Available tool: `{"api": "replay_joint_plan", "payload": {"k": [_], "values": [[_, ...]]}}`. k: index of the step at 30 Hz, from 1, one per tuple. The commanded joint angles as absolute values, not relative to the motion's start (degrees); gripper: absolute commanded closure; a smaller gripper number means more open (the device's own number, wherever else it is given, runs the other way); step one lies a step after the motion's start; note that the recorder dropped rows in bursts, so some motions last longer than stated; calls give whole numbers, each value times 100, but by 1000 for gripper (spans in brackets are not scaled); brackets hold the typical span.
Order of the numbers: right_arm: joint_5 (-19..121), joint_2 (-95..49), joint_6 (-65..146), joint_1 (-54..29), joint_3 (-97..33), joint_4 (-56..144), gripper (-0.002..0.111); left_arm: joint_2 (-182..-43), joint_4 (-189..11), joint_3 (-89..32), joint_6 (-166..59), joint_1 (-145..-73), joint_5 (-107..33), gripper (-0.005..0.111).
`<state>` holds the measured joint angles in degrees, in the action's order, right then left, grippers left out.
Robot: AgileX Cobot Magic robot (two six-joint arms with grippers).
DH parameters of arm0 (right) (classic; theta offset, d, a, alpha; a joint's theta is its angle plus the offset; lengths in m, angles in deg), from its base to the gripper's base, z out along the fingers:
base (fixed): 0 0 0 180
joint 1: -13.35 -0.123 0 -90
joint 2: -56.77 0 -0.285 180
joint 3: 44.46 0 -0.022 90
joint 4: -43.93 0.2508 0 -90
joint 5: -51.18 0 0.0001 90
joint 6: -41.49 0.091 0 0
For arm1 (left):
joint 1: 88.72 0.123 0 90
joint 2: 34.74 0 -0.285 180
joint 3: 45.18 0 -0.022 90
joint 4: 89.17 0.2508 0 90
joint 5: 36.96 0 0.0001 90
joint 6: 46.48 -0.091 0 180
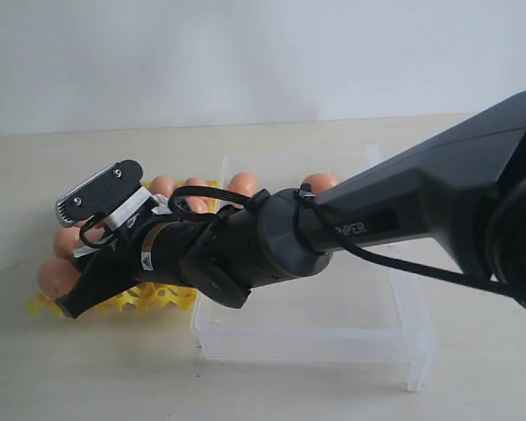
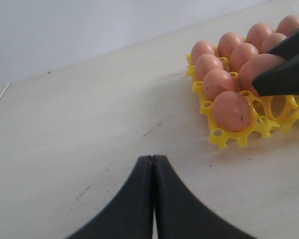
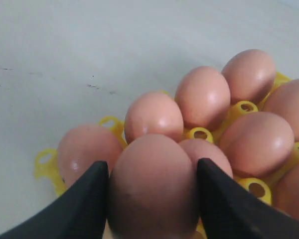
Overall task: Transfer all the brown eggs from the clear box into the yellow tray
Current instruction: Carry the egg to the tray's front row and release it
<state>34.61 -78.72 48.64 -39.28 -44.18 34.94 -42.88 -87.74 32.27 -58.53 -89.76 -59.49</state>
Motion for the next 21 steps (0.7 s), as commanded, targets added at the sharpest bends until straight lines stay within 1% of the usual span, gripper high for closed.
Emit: {"api": "replay_joint_plan", "payload": {"k": [1, 2, 7, 11, 14, 21], "values": [[3366, -7886, 4947, -3932, -4418, 3430, 61, -4253, -8774, 3204, -5825, -8987, -5923, 107], [3366, -7886, 4947, -3932, -4418, 3430, 57, -4253, -8774, 3204, -5825, -8987, -5923, 107], [3427, -7886, 4947, -3932, -4418, 3430, 49, -4253, -8774, 3204, -5825, -8987, -5923, 107], [3679, -7839, 4947, -3932, -4418, 3430, 49, -4253, -8774, 3204, -5825, -8987, -5923, 107], [4111, -7527, 4899, -3932, -4418, 3430, 49, -4253, -8774, 3204, -5825, -8987, -5923, 107], [5827, -6546, 5074, -3762, -4418, 3548, 50, -4253, -8774, 3204, -5825, -8987, -5923, 107]]}}
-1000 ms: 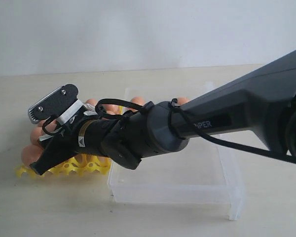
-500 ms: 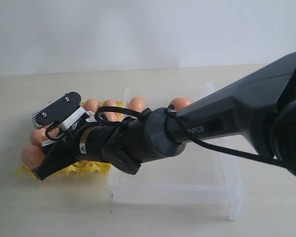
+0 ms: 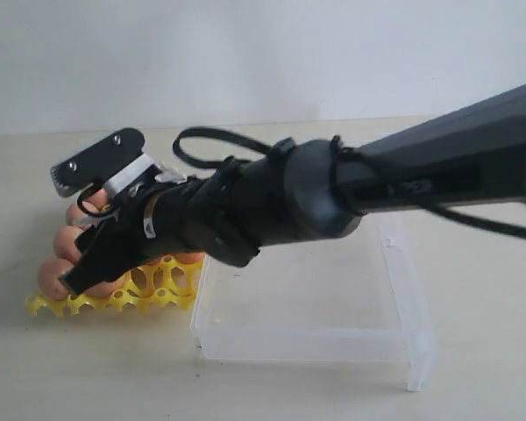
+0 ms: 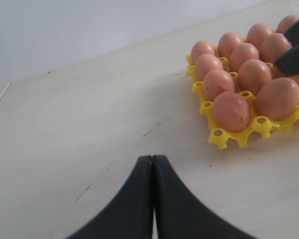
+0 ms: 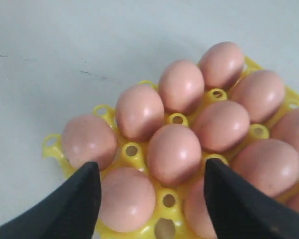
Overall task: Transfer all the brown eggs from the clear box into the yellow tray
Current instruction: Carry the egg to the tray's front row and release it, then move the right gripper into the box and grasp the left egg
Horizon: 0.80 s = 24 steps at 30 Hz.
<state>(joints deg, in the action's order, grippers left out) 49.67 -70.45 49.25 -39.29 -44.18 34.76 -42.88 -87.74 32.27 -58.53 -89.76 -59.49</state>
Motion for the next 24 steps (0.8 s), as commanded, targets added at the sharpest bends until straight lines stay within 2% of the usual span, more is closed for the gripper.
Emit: {"api": "replay_joint_plan", "payload": {"k": [1, 13, 17, 24], "values": [[5969, -6454, 5226, -3667, -4418, 3662, 50, -4253, -8774, 3204, -5825, -8987, -5923, 107], [6013, -6542, 8811, -2232, -4418, 3341, 50, -4253, -8774, 3204, -5825, -8987, -5923, 107], [5981, -6706, 8998, -1973, -4430, 2494, 50, -4253, -8774, 3204, -5825, -8987, -5923, 107], [5668, -7180, 9213, -1716, -4596, 2695, 50, -4253, -8774, 3204, -5825, -8987, -5923, 107]]}}
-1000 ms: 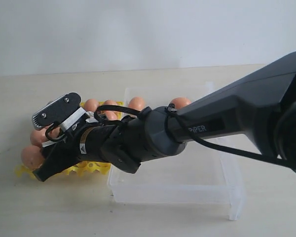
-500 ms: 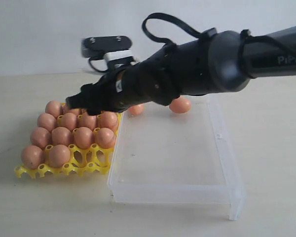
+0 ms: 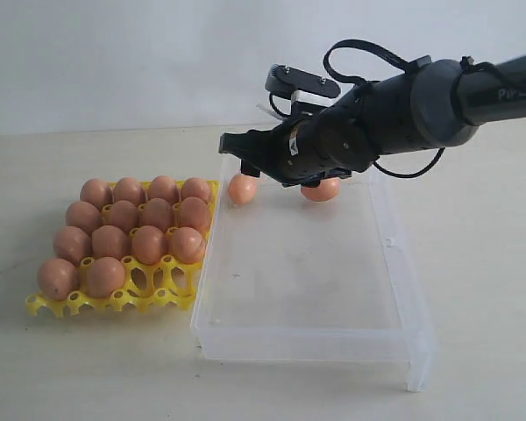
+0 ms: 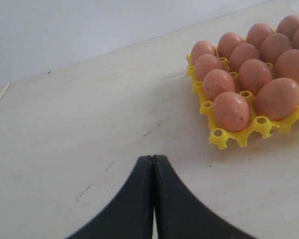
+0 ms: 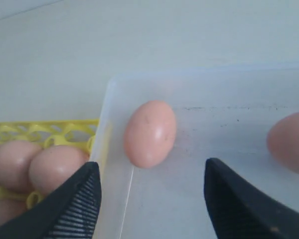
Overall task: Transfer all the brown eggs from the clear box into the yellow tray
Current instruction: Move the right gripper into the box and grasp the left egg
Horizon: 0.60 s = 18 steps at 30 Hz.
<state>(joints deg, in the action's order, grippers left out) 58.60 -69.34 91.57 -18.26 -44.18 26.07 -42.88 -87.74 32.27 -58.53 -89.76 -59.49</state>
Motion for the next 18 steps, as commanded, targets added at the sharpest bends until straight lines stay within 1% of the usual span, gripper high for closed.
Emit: {"api": "replay_joint_plan", "payload": {"k": [1, 11, 18], "values": [[5668, -7261, 9213, -1701, -4688, 2764, 50, -4253, -8774, 3204, -5825, -8987, -5923, 107], [5703, -8001, 9202, -1692, -5633, 3174, 50, -4253, -8774, 3204, -5825, -8987, -5923, 107], [5744, -8279, 9202, -1692, -5954, 3174, 50, -4253, -8774, 3204, -5825, -8987, -5923, 107]]}}
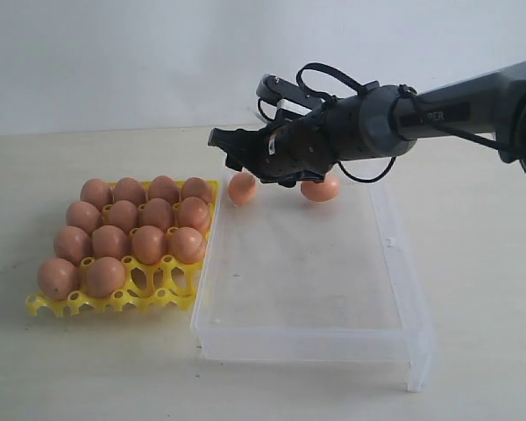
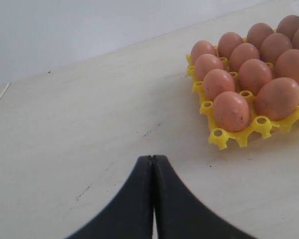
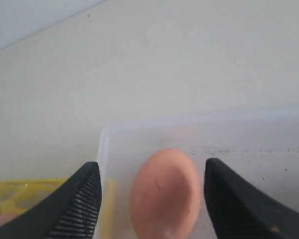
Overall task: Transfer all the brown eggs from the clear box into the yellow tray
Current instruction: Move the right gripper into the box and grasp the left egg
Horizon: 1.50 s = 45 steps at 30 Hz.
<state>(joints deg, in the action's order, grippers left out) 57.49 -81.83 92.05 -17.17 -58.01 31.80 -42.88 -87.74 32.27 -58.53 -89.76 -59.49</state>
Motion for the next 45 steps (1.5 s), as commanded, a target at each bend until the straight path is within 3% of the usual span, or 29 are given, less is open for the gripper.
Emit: {"api": "replay_joint_plan", "payload": {"k": [1, 16, 18, 22, 23, 31, 45], "values": [[5755, -8305, 9202, -1692, -5968, 3174, 50, -4253, -8774, 3204, -5825, -8987, -5923, 107], [5671, -8583, 9202, -1703, -5968, 3264, 53, -4253, -8774, 3204, -5825, -8987, -5923, 107], [5750, -8583, 9202, -1703, -5968, 3277, 64, -4253, -8774, 3204, -5825, -8987, -5923, 107], [6113, -8507, 8781, -1727, -5968, 3299, 103, -4253, -8774, 3204, -5825, -8987, -5923, 107], [6242, -8461, 8546, -1727, -5968, 3383, 108, -4253, -8774, 3204, -5825, -8987, -5923, 107], [6975, -7701, 7638, -1801, -5802, 3304, 108, -4253, -8774, 3204, -5825, -8987, -5923, 107], [4218, -5595, 6190, -2199, -3021, 3647, 108, -4253, -8774, 3204, -5825, -8987, -5923, 107]]}}
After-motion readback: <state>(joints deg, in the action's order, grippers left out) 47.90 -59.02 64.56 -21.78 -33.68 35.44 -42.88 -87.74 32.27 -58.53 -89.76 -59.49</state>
